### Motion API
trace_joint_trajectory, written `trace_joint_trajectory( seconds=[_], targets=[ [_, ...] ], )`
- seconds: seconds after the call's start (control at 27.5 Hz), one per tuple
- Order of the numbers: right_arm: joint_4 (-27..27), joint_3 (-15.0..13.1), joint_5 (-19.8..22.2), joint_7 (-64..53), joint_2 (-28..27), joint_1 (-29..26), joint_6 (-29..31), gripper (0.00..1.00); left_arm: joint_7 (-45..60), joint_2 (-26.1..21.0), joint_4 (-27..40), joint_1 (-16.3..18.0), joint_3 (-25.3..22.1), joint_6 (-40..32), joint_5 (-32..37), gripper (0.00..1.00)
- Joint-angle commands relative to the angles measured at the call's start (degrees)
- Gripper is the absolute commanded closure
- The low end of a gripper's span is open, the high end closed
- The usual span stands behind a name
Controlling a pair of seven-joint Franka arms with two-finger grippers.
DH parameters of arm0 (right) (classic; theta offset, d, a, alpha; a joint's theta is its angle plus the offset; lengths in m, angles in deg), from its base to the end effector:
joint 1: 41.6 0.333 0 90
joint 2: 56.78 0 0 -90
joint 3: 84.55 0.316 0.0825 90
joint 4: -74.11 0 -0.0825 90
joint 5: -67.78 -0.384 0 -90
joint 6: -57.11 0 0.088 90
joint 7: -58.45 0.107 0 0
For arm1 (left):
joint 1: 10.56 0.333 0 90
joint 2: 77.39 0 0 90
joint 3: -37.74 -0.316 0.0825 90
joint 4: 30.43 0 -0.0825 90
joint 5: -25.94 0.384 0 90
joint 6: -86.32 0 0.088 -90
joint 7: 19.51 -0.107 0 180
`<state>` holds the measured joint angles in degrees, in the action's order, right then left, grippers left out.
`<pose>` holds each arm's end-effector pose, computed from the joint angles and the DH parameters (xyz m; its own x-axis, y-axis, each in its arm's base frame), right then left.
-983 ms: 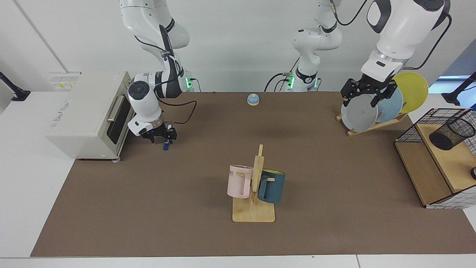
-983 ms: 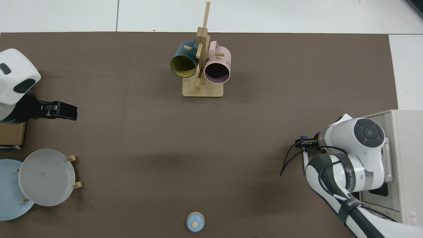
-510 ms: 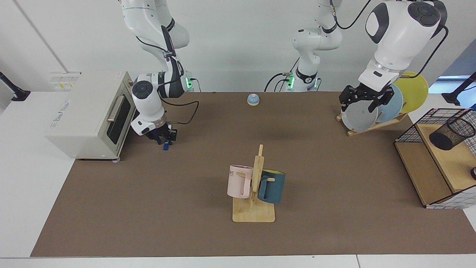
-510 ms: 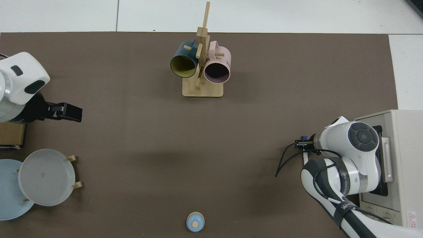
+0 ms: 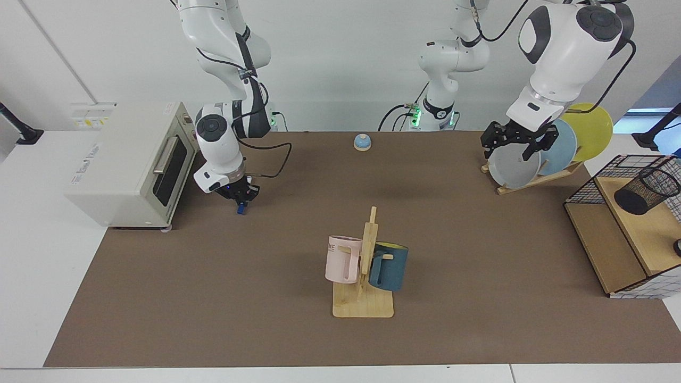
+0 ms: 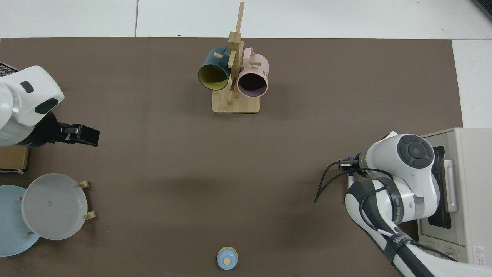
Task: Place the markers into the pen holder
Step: 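Lift the marker with the right gripper while the left gripper moves forward, then carry the marker to the middle while the left gripper reaches toward it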
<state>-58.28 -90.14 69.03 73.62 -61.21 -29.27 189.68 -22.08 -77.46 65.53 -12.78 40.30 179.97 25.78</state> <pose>0.5060 0.0593 0.3051 0.9890 -0.1324 -0.0655 -0.1299 -0.9907 0.0410 0.5549 -0.0467 0.5800 0.9910 -0.1277 -0.0414 -0.1276 -0.9918 0.0047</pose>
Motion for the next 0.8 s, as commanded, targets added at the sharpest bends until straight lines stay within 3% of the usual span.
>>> trace_joint_trajectory(
  seconds=[0.0,0.11,0.29,0.47,0.62,0.76],
  targets=[
    [8.37,0.67,-5.72,6.61,-1.1,0.93,-10.39,1.0,-0.33,2.09,2.57,-0.85,-1.15,0.31,-0.37,0.0],
    [12.58,0.58,-9.68,12.83,-1.1,4.35,-15.22,1.0,-0.24,2.1,2.83,-0.94,-1.15,0.48,-0.46,0.0],
    [18.13,0.67,-11.0,25.24,-1.28,8.84,-19.45,1.0,-0.85,2.1,2.74,-0.94,-1.15,0.3,-0.72,0.0],
    [22.08,0.58,-19.6,30.95,-1.45,11.22,-22.7,1.0,-0.94,2.1,2.31,-1.55,-0.89,-1.19,-0.73,0.0],
    [27.35,0.67,-22.86,38.85,-3.12,13.23,-25.52,1.0,-0.85,2.1,2.04,-3.04,-0.36,-1.54,-0.73,0.01],
    [29.48,0.67,-26.38,46.94,-4.35,16.05,-25.17,1.0,-2.07,2.1,2.13,-4.1,-0.28,-1.81,-0.64,0.12]
  ],
)
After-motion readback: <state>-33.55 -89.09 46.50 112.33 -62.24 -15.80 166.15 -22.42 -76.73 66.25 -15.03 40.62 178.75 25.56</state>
